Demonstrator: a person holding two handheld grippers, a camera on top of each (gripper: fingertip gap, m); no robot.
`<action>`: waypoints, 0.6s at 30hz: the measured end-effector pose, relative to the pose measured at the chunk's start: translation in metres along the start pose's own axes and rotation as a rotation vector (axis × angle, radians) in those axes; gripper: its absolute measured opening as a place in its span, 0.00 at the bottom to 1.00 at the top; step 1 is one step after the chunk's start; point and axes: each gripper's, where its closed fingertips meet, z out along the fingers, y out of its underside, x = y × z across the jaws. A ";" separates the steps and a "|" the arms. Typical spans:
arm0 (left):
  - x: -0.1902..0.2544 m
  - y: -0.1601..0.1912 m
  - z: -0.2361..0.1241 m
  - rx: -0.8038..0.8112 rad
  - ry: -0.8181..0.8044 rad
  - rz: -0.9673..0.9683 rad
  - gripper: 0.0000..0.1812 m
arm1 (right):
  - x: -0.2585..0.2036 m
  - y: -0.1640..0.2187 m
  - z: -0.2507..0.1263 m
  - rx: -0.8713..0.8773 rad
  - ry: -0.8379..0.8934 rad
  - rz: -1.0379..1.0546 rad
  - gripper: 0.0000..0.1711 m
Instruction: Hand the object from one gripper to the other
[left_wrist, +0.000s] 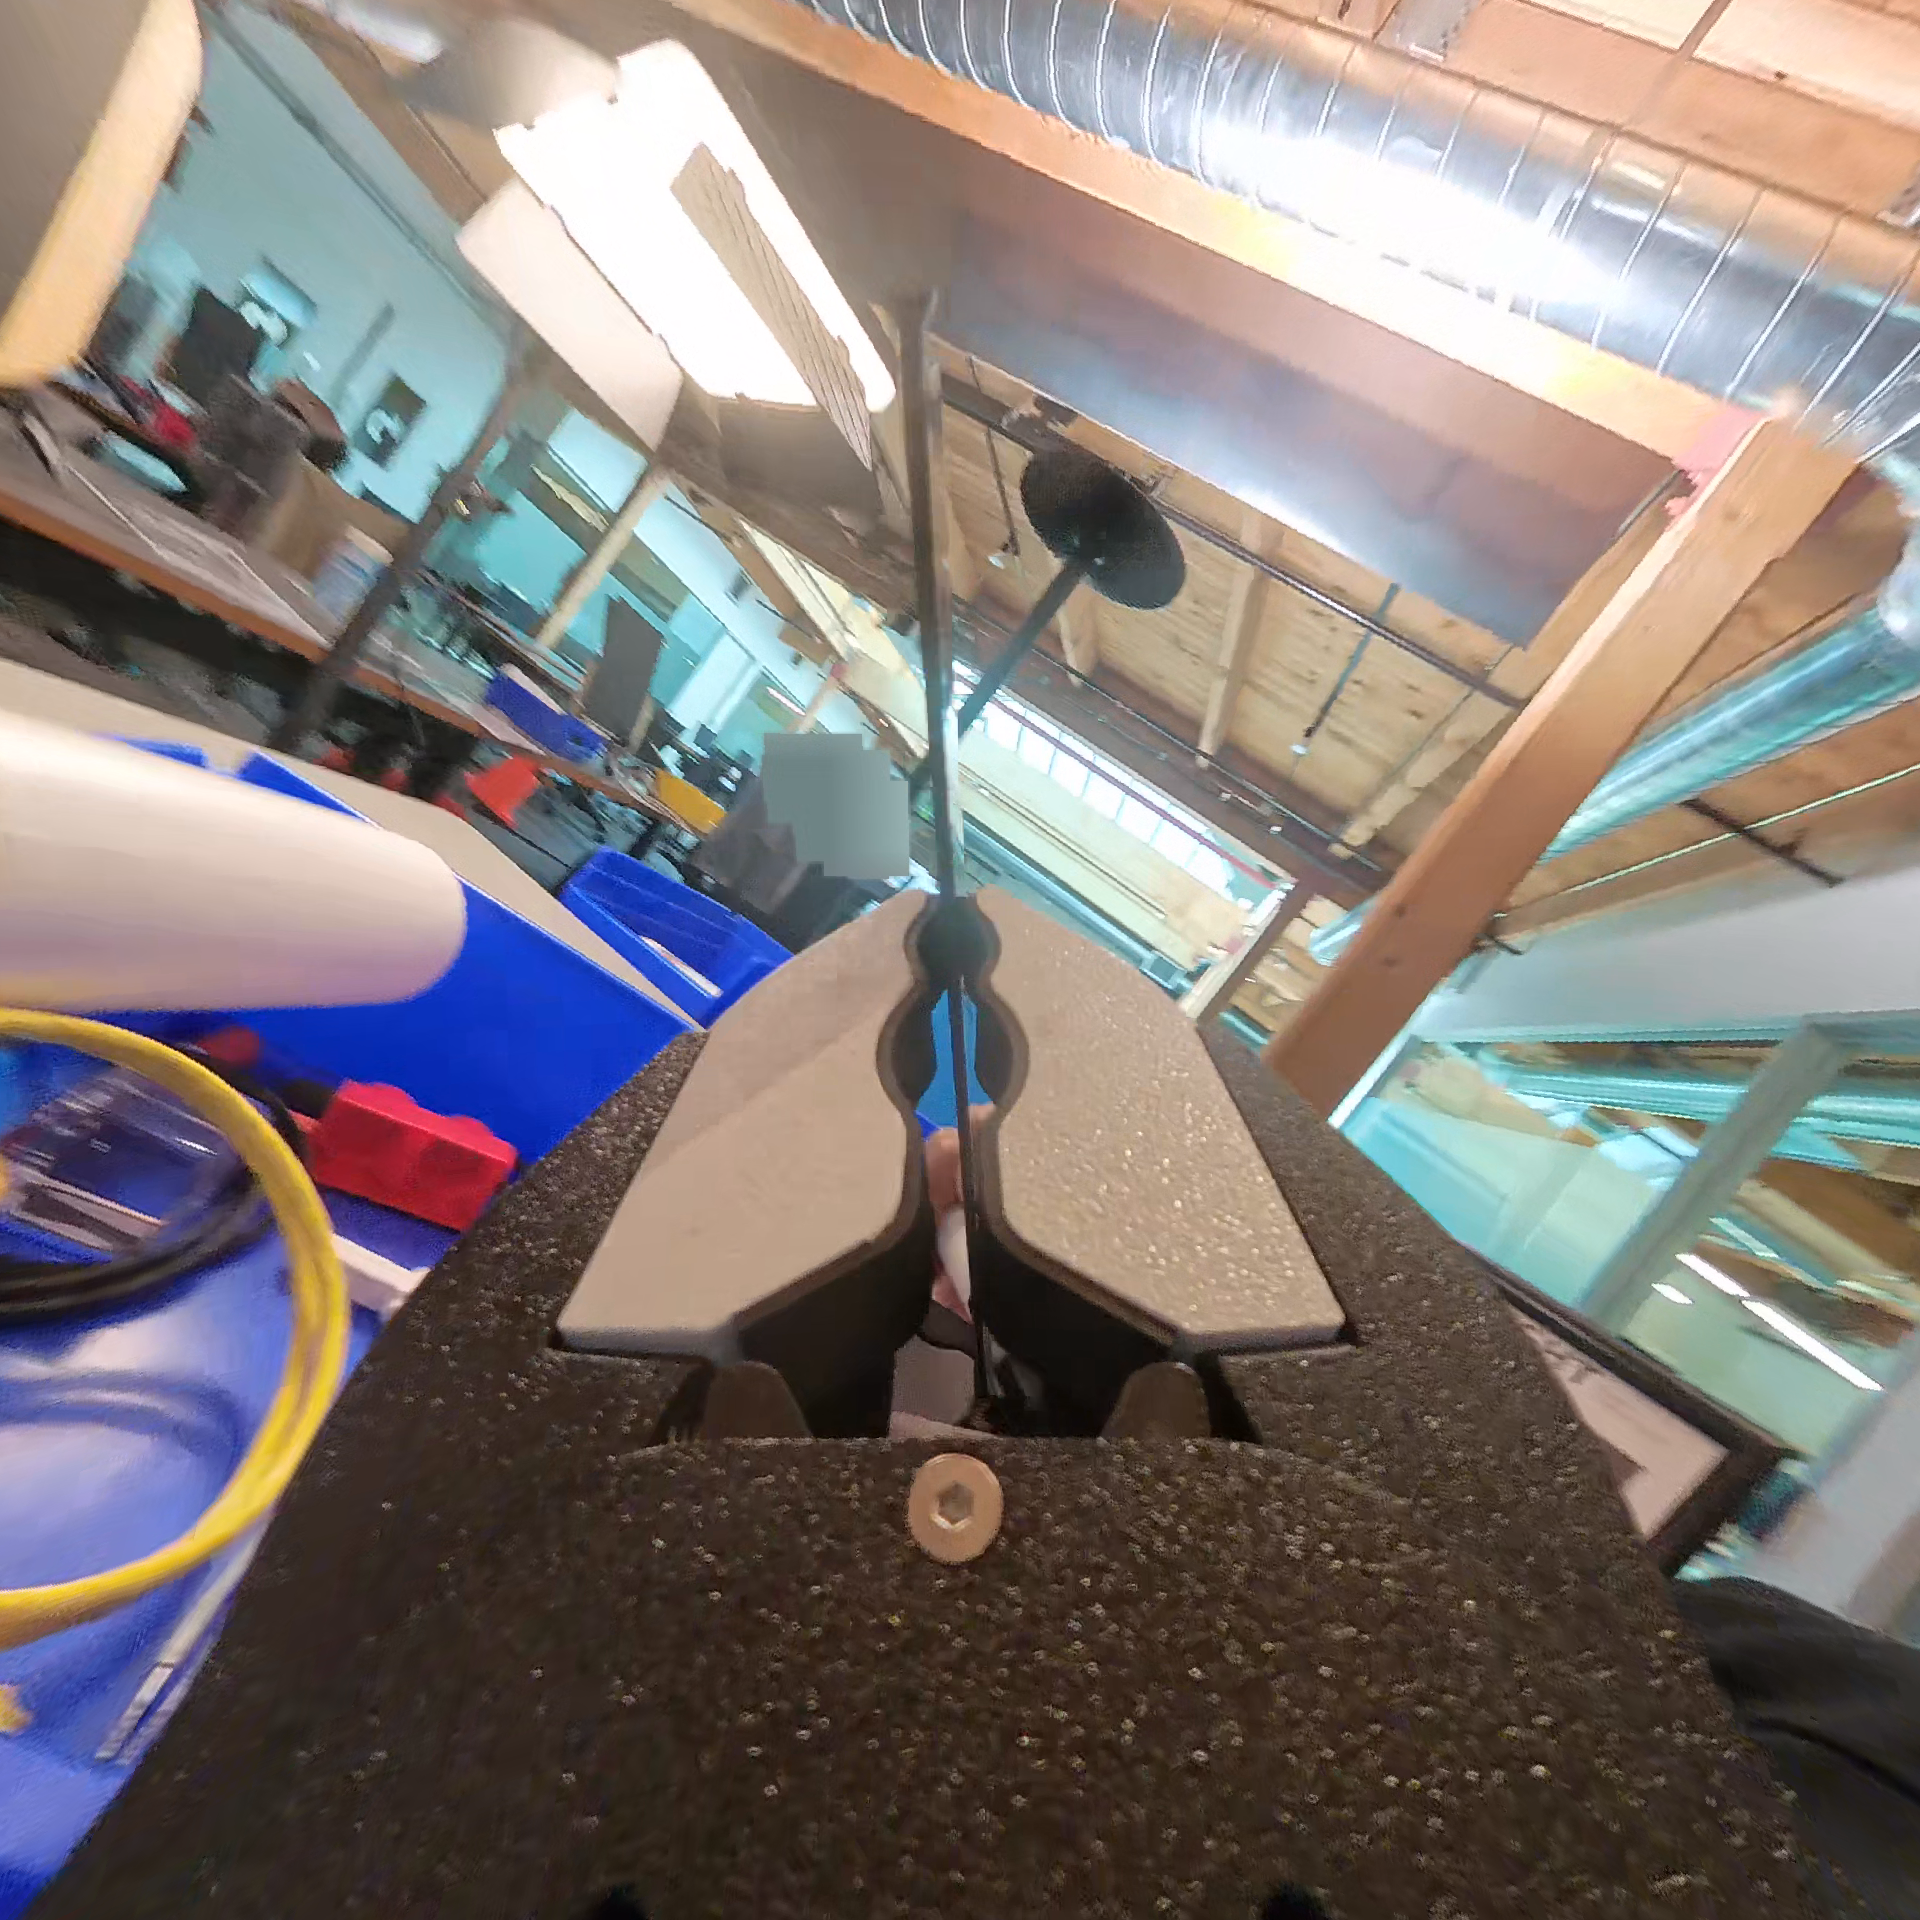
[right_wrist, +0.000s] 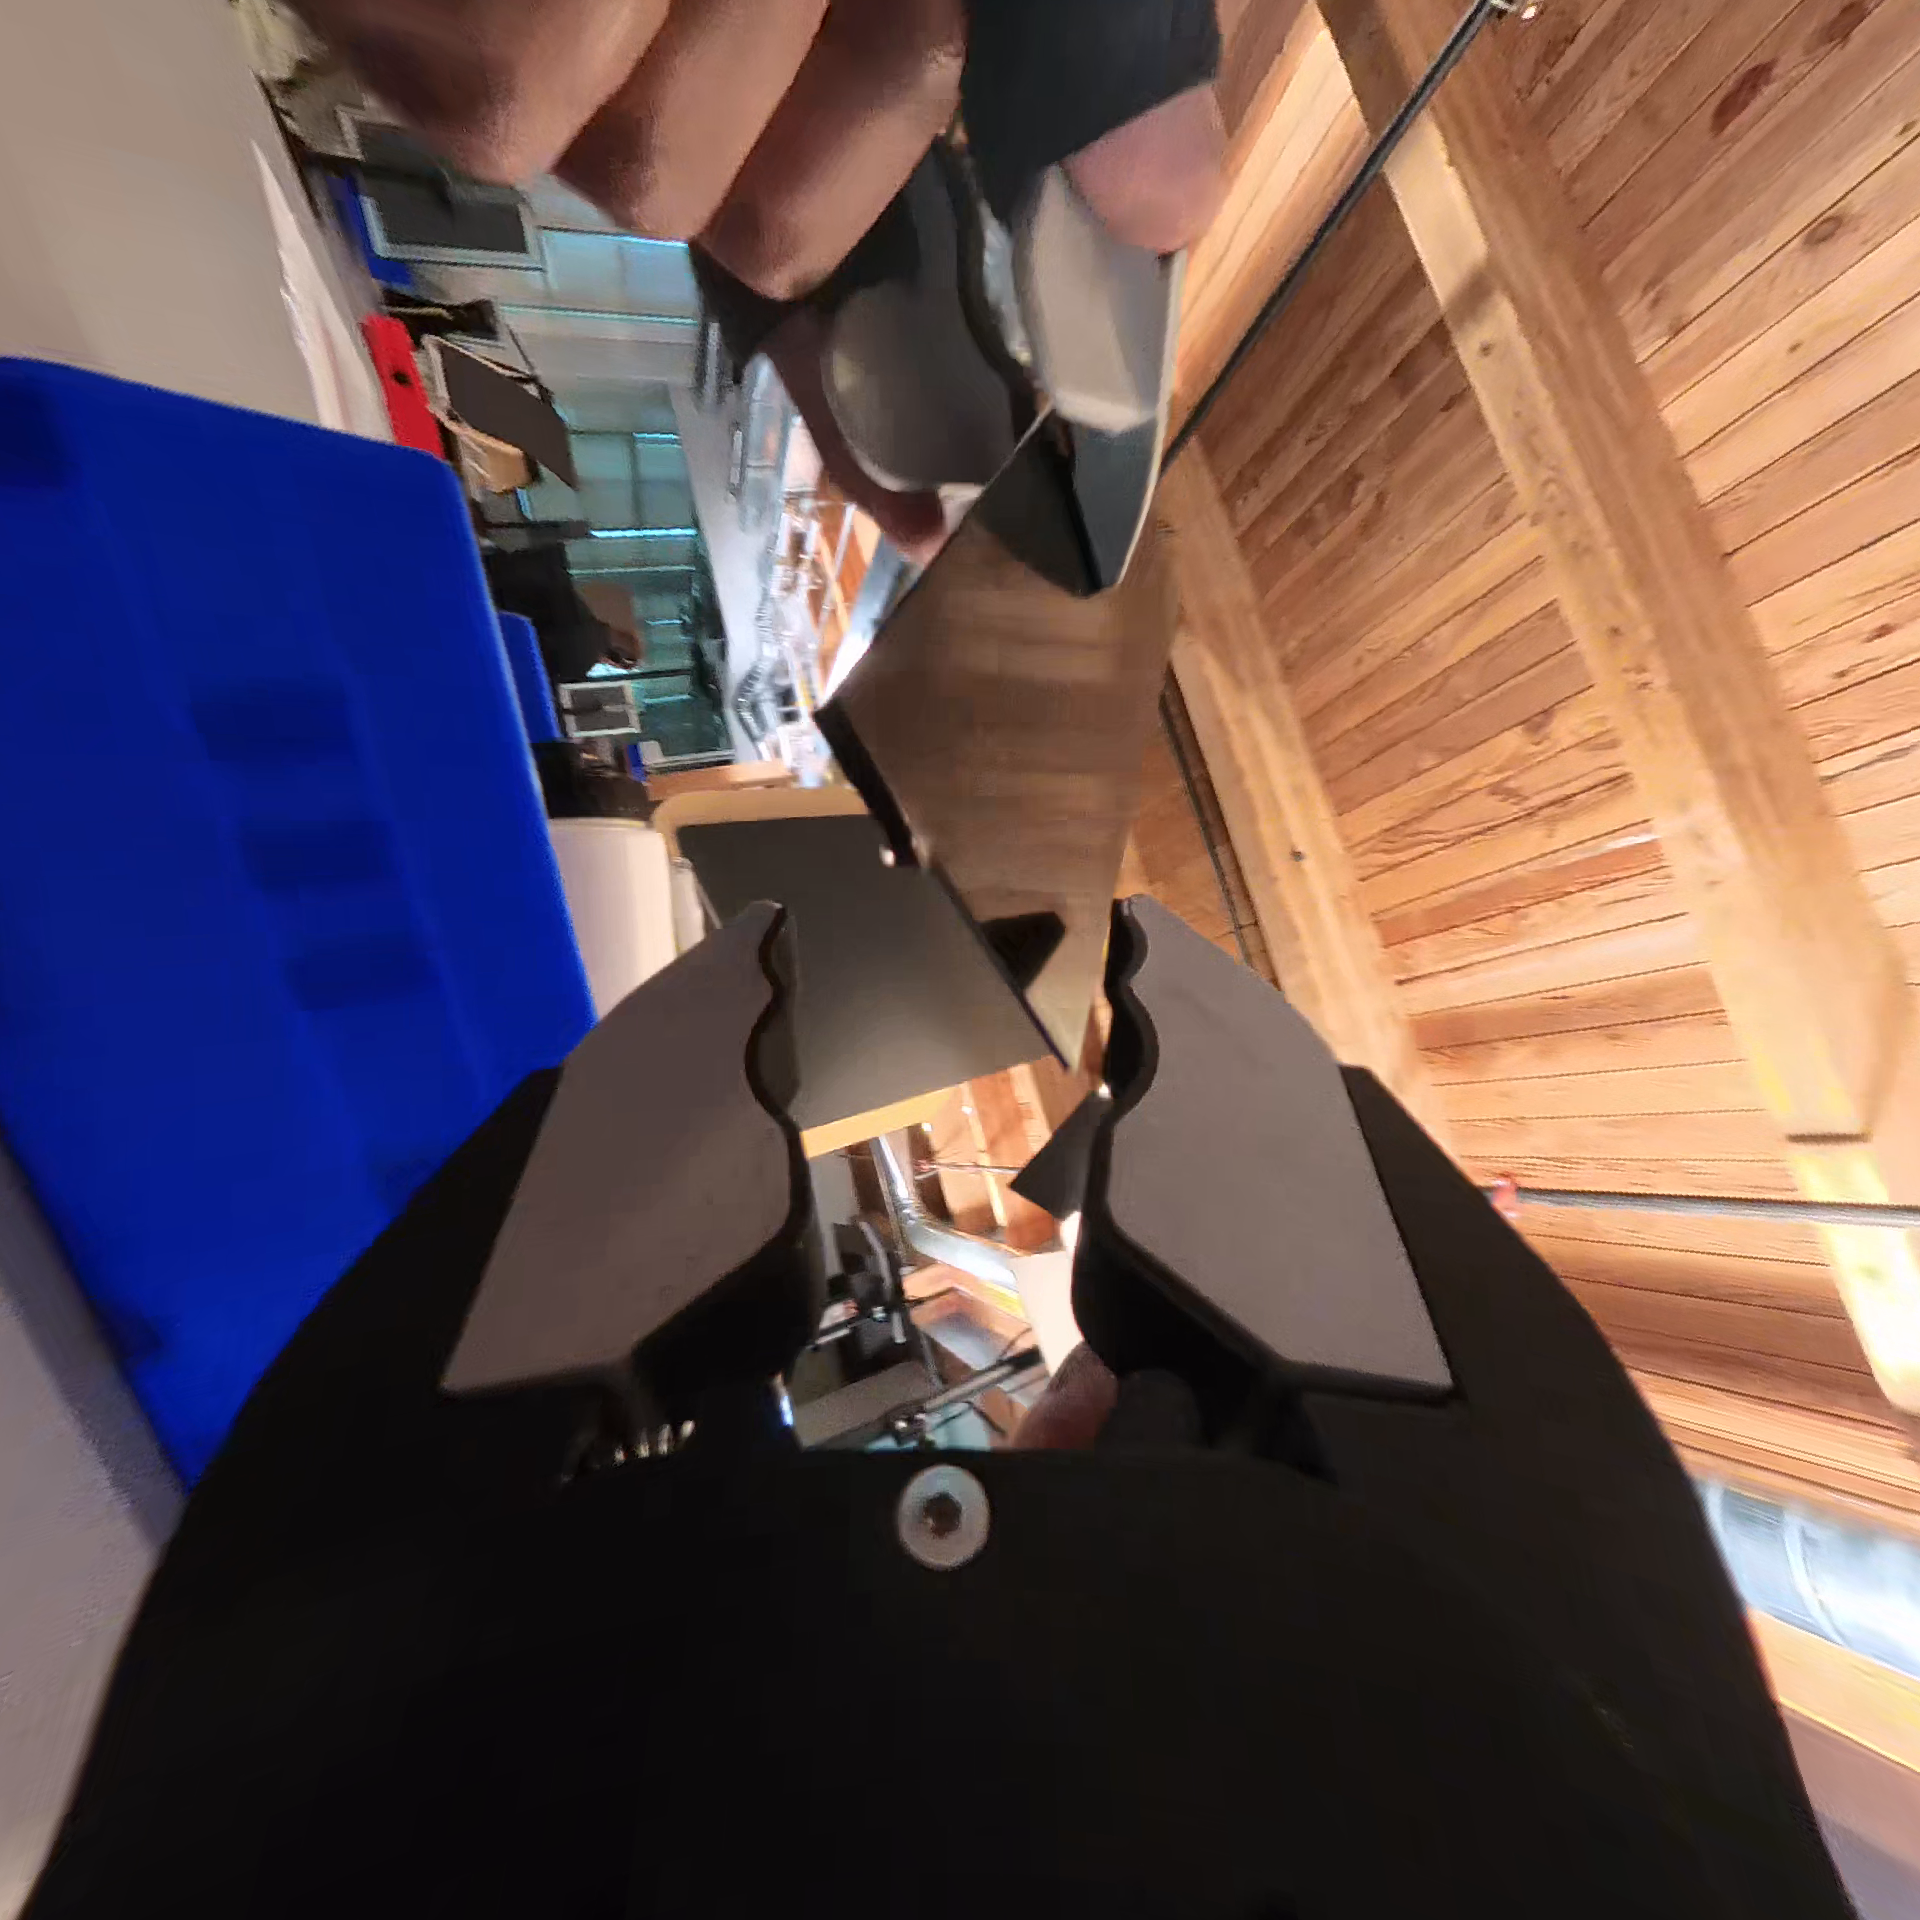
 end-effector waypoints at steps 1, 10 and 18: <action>0.000 0.006 0.003 -0.022 0.016 -0.041 0.02 | 0.004 -0.002 0.000 0.000 0.033 -0.012 0.31; -0.019 0.030 0.013 -0.249 -0.054 0.331 0.42 | 0.024 0.021 -0.001 -0.072 -0.039 0.315 0.01; -0.035 0.019 -0.008 -0.373 -0.143 0.898 0.52 | 0.027 0.037 -0.022 -0.011 -0.470 0.979 0.01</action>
